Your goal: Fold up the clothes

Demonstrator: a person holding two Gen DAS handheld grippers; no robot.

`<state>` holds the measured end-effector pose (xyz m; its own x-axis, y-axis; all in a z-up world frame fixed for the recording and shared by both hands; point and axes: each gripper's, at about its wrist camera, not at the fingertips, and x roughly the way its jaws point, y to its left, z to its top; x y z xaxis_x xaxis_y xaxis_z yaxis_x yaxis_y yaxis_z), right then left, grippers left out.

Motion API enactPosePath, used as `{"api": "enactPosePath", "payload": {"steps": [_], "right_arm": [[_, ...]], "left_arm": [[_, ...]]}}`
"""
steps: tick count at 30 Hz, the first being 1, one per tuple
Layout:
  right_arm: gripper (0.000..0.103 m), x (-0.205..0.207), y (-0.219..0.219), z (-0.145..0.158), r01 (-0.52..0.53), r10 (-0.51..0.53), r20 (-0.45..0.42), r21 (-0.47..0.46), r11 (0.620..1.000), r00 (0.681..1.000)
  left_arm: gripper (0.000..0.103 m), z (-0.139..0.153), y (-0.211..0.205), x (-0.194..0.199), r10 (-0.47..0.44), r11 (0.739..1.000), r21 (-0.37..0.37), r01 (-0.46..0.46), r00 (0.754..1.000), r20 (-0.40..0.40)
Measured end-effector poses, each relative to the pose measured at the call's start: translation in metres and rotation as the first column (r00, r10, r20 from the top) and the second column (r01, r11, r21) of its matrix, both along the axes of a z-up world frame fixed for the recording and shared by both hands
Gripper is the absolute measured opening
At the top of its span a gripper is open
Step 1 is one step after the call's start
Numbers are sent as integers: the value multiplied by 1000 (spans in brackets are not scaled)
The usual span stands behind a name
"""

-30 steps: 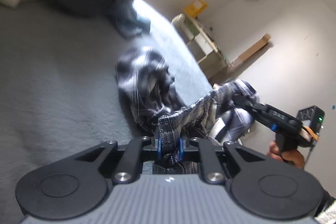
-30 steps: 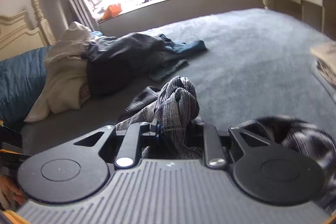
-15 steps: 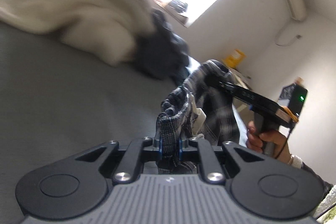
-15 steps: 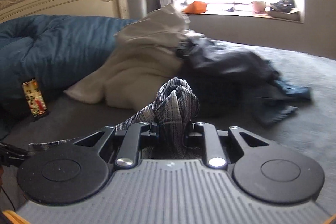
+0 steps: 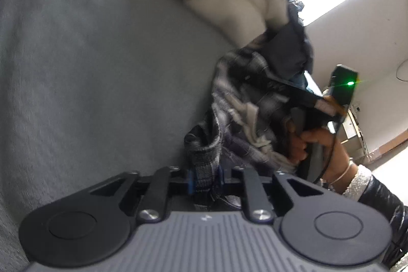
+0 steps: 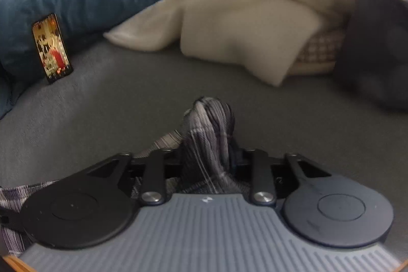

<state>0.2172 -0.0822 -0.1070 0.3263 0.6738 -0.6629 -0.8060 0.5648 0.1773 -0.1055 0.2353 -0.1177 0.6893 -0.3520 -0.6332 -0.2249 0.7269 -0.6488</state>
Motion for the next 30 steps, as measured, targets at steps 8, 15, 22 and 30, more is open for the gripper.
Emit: {"api": "enactPosePath", "payload": {"steps": [8,15,22,30], "right_arm": [[67,34,-38,6,77,-59,-211,78,994,976],[70,41,-65,1,90,-74,-274,46,995,959],[12,18,-65,24,85,-93,-122,-63,994,988],[11,-7,-10,78,-10,8,13,157,988,1000]], "left_arm": [[60,-16,2,7,-4,998,-66,1,999,-38],[32,-24,-12,20,45,997,-57,-48,997,-59],[14,-11,-12,21,121,993,-13,-121,992,-29],[13,49,45,-14,231,959,147,-242,969,87]]}}
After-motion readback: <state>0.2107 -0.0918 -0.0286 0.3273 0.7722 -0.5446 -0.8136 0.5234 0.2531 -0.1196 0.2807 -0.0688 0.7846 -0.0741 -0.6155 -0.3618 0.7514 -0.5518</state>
